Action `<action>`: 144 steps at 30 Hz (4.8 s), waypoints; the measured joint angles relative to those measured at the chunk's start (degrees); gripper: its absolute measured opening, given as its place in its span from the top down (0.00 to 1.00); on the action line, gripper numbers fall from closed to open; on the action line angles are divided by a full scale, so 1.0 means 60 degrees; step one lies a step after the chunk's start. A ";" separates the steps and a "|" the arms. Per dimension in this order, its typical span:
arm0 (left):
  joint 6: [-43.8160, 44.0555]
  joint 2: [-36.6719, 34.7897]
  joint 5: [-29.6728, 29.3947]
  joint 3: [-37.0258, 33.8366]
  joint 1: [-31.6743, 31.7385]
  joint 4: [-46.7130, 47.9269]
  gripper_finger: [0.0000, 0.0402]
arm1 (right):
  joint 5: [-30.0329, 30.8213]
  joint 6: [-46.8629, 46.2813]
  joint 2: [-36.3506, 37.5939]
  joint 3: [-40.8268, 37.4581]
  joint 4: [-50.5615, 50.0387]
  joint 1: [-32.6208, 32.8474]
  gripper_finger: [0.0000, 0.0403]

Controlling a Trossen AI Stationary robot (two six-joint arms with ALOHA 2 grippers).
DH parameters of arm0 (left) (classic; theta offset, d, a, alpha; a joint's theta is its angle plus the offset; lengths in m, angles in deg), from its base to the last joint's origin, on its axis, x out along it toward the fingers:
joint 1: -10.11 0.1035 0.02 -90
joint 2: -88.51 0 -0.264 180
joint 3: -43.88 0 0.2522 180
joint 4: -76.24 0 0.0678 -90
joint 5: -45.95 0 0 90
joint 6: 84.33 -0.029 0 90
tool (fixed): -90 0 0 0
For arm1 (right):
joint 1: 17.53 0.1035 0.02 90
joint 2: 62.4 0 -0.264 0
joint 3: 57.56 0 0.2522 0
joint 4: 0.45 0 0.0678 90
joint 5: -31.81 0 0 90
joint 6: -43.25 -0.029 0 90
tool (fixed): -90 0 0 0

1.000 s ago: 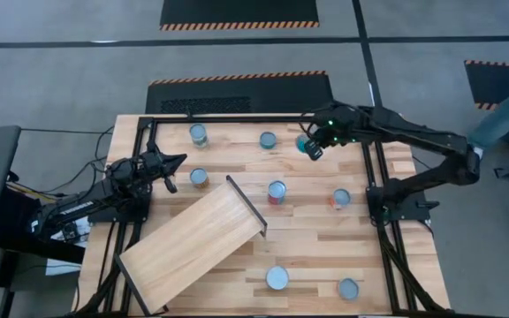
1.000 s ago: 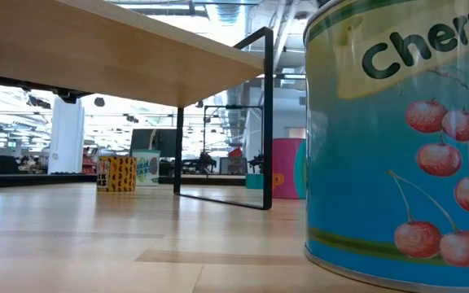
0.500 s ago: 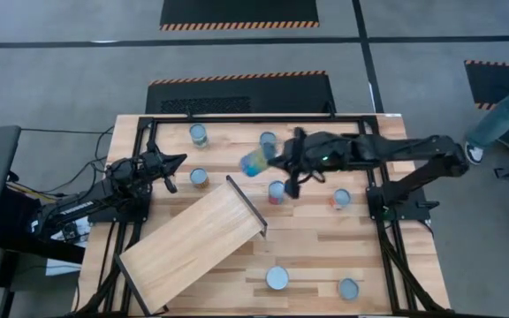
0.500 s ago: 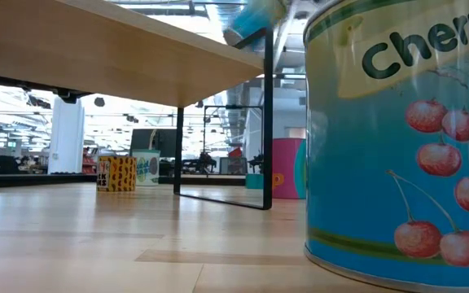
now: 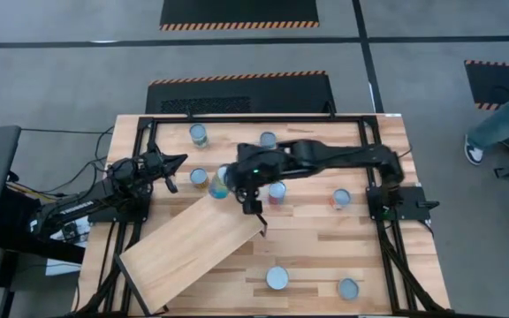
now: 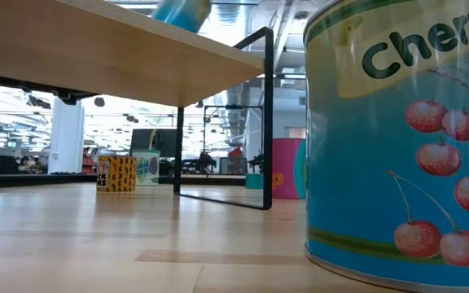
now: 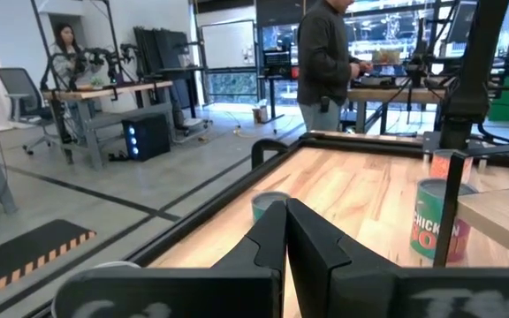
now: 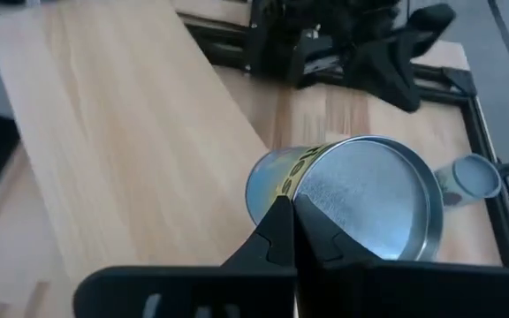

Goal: Pick and place cans onto a shelf
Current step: Put the top canned cherries on the shelf, then put the canned mixed vegetables on the shelf

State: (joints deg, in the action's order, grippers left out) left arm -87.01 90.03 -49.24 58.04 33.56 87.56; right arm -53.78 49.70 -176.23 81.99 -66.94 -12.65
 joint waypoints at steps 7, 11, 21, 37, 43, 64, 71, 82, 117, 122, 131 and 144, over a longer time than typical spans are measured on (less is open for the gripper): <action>0.0002 -0.0004 0.0004 0.0000 0.0000 -0.0006 1.00 | -0.0026 0.1115 -0.1138 0.1323 -0.0976 0.0073 0.99; 0.0004 -0.0004 0.0007 0.0000 0.0002 -0.0003 1.00 | -0.0004 0.1194 -0.1195 0.1350 -0.1117 0.0073 0.99; 0.0011 0.0002 0.0007 0.0000 0.0002 -0.0012 1.00 | -0.0015 0.1490 -0.1218 0.1339 -0.1458 0.0139 0.98; 0.0043 0.0000 0.0007 0.0000 -0.0001 -0.0007 1.00 | -0.0052 0.1544 -0.1226 0.1339 -0.1331 0.0191 0.97; 0.0044 0.0000 0.0009 0.0000 -0.0001 -0.0007 1.00 | -0.0459 0.1542 -0.1226 0.1339 -0.1333 0.0211 0.95; 0.0047 0.0000 0.0011 -0.0001 0.0000 -0.0007 1.00 | -0.0452 0.1757 -0.1226 0.1336 -0.1060 0.0290 0.90; 0.0047 0.0000 0.0011 0.0000 -0.0001 -0.0004 1.00 | -0.0448 0.1757 -0.1229 0.1328 -0.1039 0.0288 0.90; 0.0049 0.0000 0.0015 -0.0001 -0.0001 -0.0004 1.00 | -0.0453 0.1760 -0.1232 0.0571 -0.0386 0.0306 0.88; 0.0259 -0.0004 0.0426 0.0004 0.0001 0.0074 1.00 | 0.0205 0.1853 0.0717 -0.1862 -0.0580 0.0287 0.99; 0.0310 -0.0001 0.0613 0.0157 -0.0002 0.0558 1.00 | 0.0103 0.1619 0.2813 -0.5392 0.2339 -0.0088 0.99; 0.0641 0.0664 0.0464 0.0305 0.0004 0.0837 1.00 | 0.0029 0.0889 0.6060 -1.1981 0.9419 -0.0908 0.99; 0.0080 0.5553 0.0443 0.2612 0.1259 0.1196 1.00 | -0.0008 0.0103 0.6424 -1.5898 1.5577 -0.1450 0.98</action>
State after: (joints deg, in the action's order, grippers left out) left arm -86.53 123.35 -46.58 73.71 41.11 94.74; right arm -53.83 50.32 -137.69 -13.40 26.52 -21.34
